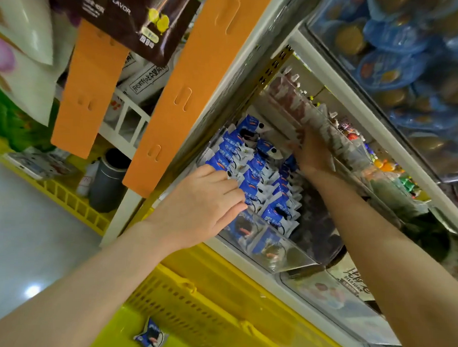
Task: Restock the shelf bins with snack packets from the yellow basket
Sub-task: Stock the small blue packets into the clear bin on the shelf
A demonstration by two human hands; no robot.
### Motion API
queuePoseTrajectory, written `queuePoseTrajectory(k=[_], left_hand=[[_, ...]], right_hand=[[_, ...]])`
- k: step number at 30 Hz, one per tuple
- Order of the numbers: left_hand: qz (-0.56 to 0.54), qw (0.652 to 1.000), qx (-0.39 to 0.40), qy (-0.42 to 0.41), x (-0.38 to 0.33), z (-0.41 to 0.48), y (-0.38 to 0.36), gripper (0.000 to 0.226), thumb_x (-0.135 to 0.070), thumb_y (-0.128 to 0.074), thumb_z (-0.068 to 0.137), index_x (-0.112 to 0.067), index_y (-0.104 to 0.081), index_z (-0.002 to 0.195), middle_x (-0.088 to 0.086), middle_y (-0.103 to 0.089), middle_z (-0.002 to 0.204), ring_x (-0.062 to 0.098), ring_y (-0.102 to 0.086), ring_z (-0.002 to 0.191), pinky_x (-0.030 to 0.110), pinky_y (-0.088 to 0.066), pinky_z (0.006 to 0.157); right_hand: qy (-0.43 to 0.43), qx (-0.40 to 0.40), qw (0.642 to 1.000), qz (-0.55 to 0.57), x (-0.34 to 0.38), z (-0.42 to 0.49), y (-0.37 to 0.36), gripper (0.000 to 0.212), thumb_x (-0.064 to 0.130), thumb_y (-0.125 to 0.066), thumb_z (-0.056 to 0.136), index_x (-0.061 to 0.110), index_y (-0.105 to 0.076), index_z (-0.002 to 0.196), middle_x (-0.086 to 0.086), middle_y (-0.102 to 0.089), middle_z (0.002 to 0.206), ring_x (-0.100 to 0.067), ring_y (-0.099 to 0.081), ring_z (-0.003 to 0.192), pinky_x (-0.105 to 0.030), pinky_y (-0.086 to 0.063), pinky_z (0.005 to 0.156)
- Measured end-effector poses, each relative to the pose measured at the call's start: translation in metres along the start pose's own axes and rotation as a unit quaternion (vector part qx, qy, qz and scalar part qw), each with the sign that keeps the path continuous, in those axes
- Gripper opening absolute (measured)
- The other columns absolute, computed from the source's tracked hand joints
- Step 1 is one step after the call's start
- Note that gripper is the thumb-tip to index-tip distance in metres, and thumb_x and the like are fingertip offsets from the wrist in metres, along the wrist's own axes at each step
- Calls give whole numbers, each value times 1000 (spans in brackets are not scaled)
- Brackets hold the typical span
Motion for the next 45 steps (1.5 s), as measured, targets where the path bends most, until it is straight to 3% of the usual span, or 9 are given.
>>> queuePoseTrajectory(k=[6, 17, 20, 24, 28, 34, 37, 41, 45], left_hand=[[-2, 1000, 3, 4, -1, 0, 0, 39, -34, -31, 99, -19, -67, 94, -7, -65, 85, 13, -57, 78, 30, -41, 80], [31, 999, -21, -26, 5, -1, -5, 32, -29, -37, 99, -17, -66, 93, -3, -66, 84, 15, -57, 76, 28, -38, 78], [39, 998, -24, -31, 4, -1, -5, 31, -28, -38, 98, -16, -66, 91, -2, -64, 82, 16, -55, 75, 27, -35, 78], [46, 998, -35, -37, 5, -1, -6, 30, -27, -39, 98, -15, -65, 89, -1, -63, 80, 17, -54, 74, 28, -35, 76], [48, 997, -45, -31, 4, 0, -7, 27, -26, -42, 97, -15, -65, 88, -2, -63, 80, 17, -54, 74, 28, -34, 77], [45, 999, -26, -16, 2, -1, -6, 30, -28, -38, 98, -17, -65, 90, -3, -64, 83, 17, -55, 76, 28, -34, 80], [51, 998, -22, -18, 3, -1, -6, 31, -28, -37, 98, -17, -65, 91, -3, -64, 84, 16, -55, 77, 28, -33, 80], [57, 998, -21, -26, 5, 0, -7, 29, -28, -38, 97, -18, -65, 92, -3, -64, 84, 16, -55, 77, 26, -33, 80], [50, 998, -14, -27, 6, 0, -6, 29, -28, -37, 97, -19, -64, 92, -4, -62, 83, 15, -54, 75, 26, -32, 79]], right_hand=[[44, 54, 992, 104, 56, 26, -28, 51, 31, -61, 89, 20, -40, 135, -1, -53, 133, -12, -50, 111, -30, -38, 92], [87, 30, 990, 111, 60, 57, -46, 25, 21, -60, 89, 7, -54, 109, -3, -59, 87, -12, -52, 75, -31, -41, 71], [74, 1, 991, 110, 62, 54, -50, 28, 20, -61, 89, 9, -57, 114, -11, -65, 108, -23, -61, 96, -39, -50, 83], [70, -39, 989, 121, 53, 42, -31, 37, 43, -53, 90, 17, -54, 116, -2, -65, 106, -12, -58, 88, -36, -50, 81], [86, 105, 990, 40, 35, 11, -25, 74, 74, -53, 71, 24, -44, 126, -2, -58, 118, -20, -57, 101, -41, -50, 84], [30, 89, 996, 1, 22, 5, -28, 29, 27, -57, 91, 6, -57, 112, -15, -63, 101, -27, -60, 86, -41, -50, 75], [9, 50, 994, 95, 18, 15, -16, 31, 19, -52, 95, 4, -52, 122, -15, -59, 122, -28, -56, 109, -40, -45, 96], [-10, 76, 993, 91, 13, 25, -22, 29, 11, -58, 91, 0, -56, 117, -18, -61, 118, -29, -56, 111, -29, -40, 91], [-20, 25, 999, 36, 9, 27, -34, 23, 10, -56, 91, 6, -61, 113, -16, -62, 115, -31, -57, 106, -40, -45, 92]])
Point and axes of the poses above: each hand's wrist, its own z-axis towards the middle knuckle, its own y-axis out of the back of the hand, x = y × z, the point moved 2 cm from there along z, towards the middle knuckle
